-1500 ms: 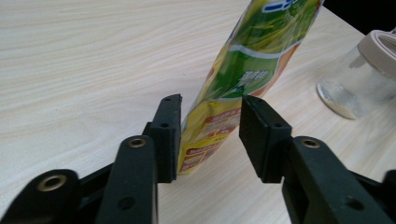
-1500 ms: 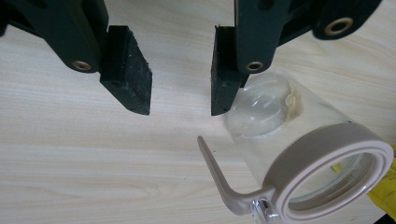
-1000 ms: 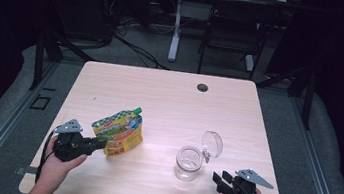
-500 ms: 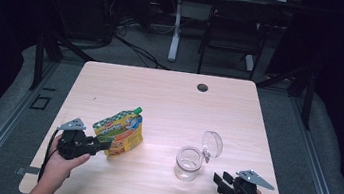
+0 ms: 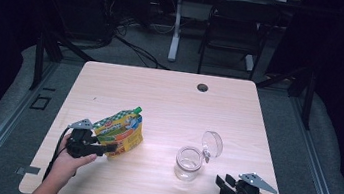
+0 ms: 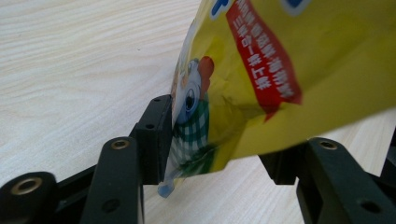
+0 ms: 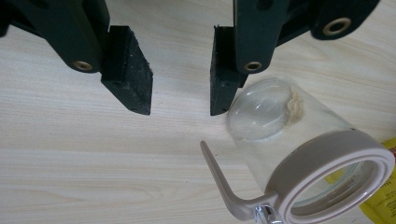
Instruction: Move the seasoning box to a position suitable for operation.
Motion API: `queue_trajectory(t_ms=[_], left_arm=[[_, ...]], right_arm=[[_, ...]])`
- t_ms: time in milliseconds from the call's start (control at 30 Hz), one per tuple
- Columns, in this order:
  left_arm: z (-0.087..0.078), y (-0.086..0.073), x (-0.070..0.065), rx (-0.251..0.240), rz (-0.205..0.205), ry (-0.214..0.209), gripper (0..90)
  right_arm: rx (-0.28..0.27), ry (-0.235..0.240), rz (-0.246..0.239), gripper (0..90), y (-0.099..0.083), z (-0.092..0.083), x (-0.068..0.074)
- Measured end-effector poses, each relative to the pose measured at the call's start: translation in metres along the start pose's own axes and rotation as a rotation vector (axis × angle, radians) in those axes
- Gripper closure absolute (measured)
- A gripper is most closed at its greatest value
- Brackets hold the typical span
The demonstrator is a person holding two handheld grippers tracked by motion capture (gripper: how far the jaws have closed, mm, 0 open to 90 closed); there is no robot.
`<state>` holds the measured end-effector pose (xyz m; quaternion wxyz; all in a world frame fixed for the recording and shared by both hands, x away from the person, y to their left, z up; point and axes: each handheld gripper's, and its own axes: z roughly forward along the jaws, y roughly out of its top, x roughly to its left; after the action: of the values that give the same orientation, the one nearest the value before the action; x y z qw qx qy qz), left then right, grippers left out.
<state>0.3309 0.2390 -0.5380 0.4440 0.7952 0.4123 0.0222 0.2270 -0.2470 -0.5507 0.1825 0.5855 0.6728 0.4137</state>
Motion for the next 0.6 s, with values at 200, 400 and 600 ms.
queue_trajectory(t_ms=[200, 400, 600], left_arm=[[0.011, 0.0, 0.001, 0.024, 0.001, 0.001, 47.5], [0.02, -0.001, 0.002, 0.031, 0.017, 0.024, 42.4], [0.028, -0.001, 0.004, 0.036, 0.022, 0.019, 39.3]], right_arm=[[0.0, -0.001, 0.007, 59.3, -0.002, -0.001, -0.002], [0.002, -0.002, 0.005, 59.0, -0.002, -0.002, -0.002], [0.001, -0.007, 0.011, 58.9, -0.004, -0.003, -0.003]])
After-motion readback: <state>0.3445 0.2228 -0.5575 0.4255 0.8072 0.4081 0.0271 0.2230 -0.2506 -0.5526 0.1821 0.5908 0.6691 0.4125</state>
